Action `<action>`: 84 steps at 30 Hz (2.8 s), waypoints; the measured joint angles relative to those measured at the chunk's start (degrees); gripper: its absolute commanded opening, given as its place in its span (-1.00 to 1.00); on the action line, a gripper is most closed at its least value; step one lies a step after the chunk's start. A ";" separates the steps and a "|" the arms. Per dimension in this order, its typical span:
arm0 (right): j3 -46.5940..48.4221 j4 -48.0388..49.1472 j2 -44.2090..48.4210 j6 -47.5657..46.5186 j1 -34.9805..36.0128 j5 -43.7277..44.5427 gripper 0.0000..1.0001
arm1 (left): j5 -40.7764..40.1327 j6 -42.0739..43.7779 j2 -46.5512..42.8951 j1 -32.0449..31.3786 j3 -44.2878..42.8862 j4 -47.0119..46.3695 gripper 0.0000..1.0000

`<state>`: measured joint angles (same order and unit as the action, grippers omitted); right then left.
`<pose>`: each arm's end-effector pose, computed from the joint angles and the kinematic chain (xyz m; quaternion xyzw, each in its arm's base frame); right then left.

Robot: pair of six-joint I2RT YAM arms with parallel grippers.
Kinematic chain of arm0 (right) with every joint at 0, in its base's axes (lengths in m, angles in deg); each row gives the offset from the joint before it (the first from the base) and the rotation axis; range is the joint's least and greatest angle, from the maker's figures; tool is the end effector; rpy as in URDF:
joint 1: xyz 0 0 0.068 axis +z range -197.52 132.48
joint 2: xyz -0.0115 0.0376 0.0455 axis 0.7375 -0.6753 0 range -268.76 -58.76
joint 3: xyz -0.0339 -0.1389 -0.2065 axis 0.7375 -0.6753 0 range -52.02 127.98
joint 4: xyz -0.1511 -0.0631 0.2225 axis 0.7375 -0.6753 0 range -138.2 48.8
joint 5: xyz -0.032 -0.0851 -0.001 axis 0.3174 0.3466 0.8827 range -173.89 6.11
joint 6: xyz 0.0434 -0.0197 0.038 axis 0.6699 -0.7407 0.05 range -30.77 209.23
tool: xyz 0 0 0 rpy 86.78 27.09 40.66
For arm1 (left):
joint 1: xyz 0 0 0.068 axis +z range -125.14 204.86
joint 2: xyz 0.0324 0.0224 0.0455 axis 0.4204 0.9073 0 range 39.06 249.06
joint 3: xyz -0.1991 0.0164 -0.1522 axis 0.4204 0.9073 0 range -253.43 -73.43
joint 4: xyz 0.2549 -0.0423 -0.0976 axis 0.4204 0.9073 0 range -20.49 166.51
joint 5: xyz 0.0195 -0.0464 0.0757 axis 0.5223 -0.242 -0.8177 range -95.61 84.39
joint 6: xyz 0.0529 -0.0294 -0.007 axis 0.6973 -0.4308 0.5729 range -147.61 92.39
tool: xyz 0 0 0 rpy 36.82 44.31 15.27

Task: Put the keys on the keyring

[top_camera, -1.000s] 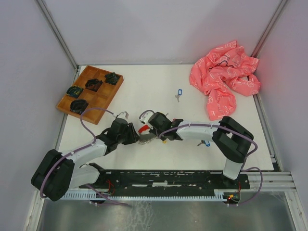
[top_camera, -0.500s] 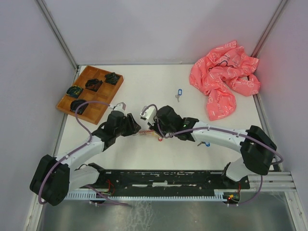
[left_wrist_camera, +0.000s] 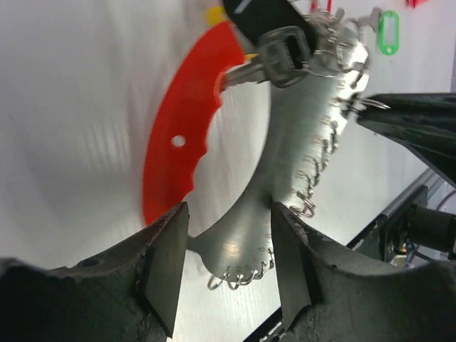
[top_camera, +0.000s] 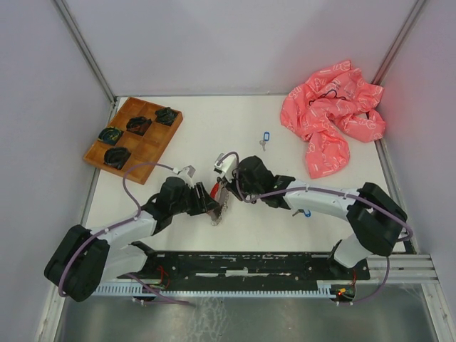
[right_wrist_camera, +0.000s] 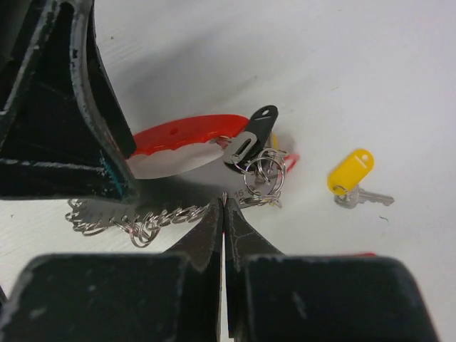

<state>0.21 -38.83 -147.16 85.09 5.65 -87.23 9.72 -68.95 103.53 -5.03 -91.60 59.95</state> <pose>0.2128 0.2885 0.1830 -0.4349 0.7672 0.2187 0.4176 0.1968 -0.1270 0.1140 -0.0289 0.8874 -0.3557 0.2917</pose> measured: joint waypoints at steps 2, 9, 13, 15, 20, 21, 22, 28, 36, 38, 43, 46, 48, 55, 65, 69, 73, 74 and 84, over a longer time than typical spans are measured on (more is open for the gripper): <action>0.07 0.13 -1.57 0.09 -0.04 -0.83 -0.98 | 1.09 -1.20 0.00 -1.03 1.53 -2.23 0.14; 0.13 -0.24 -4.70 0.90 -0.44 -3.34 -0.98 | 1.16 -2.29 -0.94 -2.60 4.00 -7.06 0.19; -1.01 1.62 -4.39 1.33 -1.68 -5.57 -0.98 | -1.75 -1.07 -6.14 -2.60 4.96 -6.86 0.26; -2.29 2.19 -3.91 1.46 -2.73 -7.19 -0.98 | -3.52 0.37 -8.76 -2.60 5.05 -7.21 0.27; -4.37 3.87 -2.91 1.90 -5.14 -11.45 -0.98 | -5.86 5.29 -9.68 -2.60 5.05 -11.10 0.30; -4.48 4.28 -2.67 1.99 -5.53 -12.15 -0.98 | -5.84 6.08 -9.20 -2.58 5.07 -12.22 0.31; -4.59 4.59 -2.36 2.23 -5.92 -12.79 -0.98 | -5.79 6.97 -8.50 -2.49 5.07 -13.53 0.31; -4.70 5.90 -1.46 2.40 -7.13 -14.84 -0.97 | -4.50 9.62 -0.24 -1.68 4.17 -17.51 0.13; -3.43 2.58 -7.26 3.37 -7.17 -14.64 -0.83 | -4.74 10.01 4.24 -1.68 2.45 -13.27 -0.02; -3.43 1.46 -8.09 3.91 -7.17 -14.16 -0.77 | -4.74 9.99 4.48 -1.70 2.29 -12.26 -0.06; -2.86 -2.49 -8.66 5.03 -7.17 -11.98 -0.59 | -4.94 9.97 5.95 -2.47 1.62 -9.05 -0.12; -1.38 -6.43 -8.70 5.75 -7.15 -9.99 -0.43 | -5.35 9.94 6.16 -3.15 1.27 -7.54 -0.13; -0.04 -9.22 -8.68 6.05 -6.88 -8.41 -0.34 | -6.08 9.94 6.12 -3.58 0.79 -6.51 -0.12; 7.56 -20.55 -8.81 6.27 -5.07 -4.28 -0.24 | -7.98 9.94 4.98 -3.96 -0.26 -2.56 -0.10; 13.81 -28.59 -14.73 5.35 -4.59 -3.04 -0.27 | -8.41 9.94 4.96 -3.98 -0.66 -0.72 -0.09; 13.90 -29.40 -16.90 5.20 -5.18 -3.93 -0.29 | -8.39 9.94 4.96 -3.98 -0.66 -0.74 -0.09; 13.92 -28.72 -17.11 5.20 -5.97 -5.09 -0.30 | -8.37 9.94 5.33 -3.98 -0.90 -0.79 -0.09; 13.92 -28.48 -17.20 5.20 -6.12 -5.64 -0.30 | -8.35 9.94 5.51 -3.98 -0.98 -0.79 -0.09; 13.92 -25.92 -17.31 4.42 -7.50 -10.12 -0.42 | -8.33 9.94 5.95 -3.98 -1.16 -1.14 -0.10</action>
<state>14.13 -64.75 -164.47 89.51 -1.85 -97.35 1.40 -59.01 109.47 -9.01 -92.76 58.81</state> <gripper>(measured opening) 0.313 0.455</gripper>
